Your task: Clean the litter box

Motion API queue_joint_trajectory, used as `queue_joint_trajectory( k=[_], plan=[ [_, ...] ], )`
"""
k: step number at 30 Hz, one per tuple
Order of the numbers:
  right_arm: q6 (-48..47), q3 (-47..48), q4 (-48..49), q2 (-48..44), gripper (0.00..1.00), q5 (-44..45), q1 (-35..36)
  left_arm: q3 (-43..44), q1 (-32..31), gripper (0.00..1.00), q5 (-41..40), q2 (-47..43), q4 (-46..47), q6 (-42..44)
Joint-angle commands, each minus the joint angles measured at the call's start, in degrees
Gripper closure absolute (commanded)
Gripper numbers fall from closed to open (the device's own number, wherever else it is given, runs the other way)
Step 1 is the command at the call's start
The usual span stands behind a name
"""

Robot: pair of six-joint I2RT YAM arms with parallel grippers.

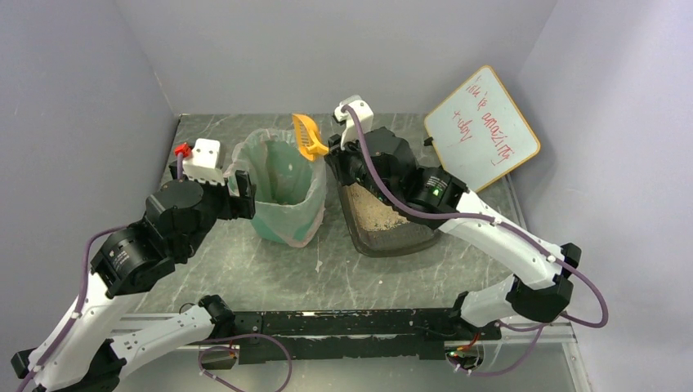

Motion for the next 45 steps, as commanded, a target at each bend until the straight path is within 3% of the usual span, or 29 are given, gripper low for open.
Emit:
queue_joint_trajectory(
  k=[1, 6, 12, 27, 36, 39, 45],
  plan=[
    [-4.1, 4.1, -1.1, -1.9, 1.0, 6.0, 0.4, 1.5, -0.2, 0.08, -1.5, 0.1, 1.7, 1.4],
    [-2.5, 6.4, -3.3, -2.9, 1.0, 5.4, 0.5, 0.9, -0.2, 0.08, -1.2, 0.3, 2.2, 1.4],
    [4.1, 1.9, -4.5, -9.7, 1.0, 10.6, 0.4, 0.7, -0.3, 0.08, -1.1, 0.4, 2.6, 1.8],
    [34.7, -21.3, -20.6, -24.7, 1.0, 18.7, -1.6, -1.7, -0.3, 0.1, 2.0, 3.6, 5.9, 0.7],
    [38.4, -39.8, -13.2, -28.6, 1.0, 0.6, -11.5, -1.6, -0.3, 0.1, 3.0, 4.8, 6.7, 0.2],
    [38.9, -43.8, -9.5, -28.2, 1.0, -6.7, -18.4, -1.6, -0.3, 0.1, 3.1, 4.9, 6.4, 0.0],
    [41.2, -48.6, -3.7, -25.1, 1.0, -16.1, -25.6, -1.6, -0.2, 0.1, 1.9, 4.6, 5.8, 0.2]
  ],
)
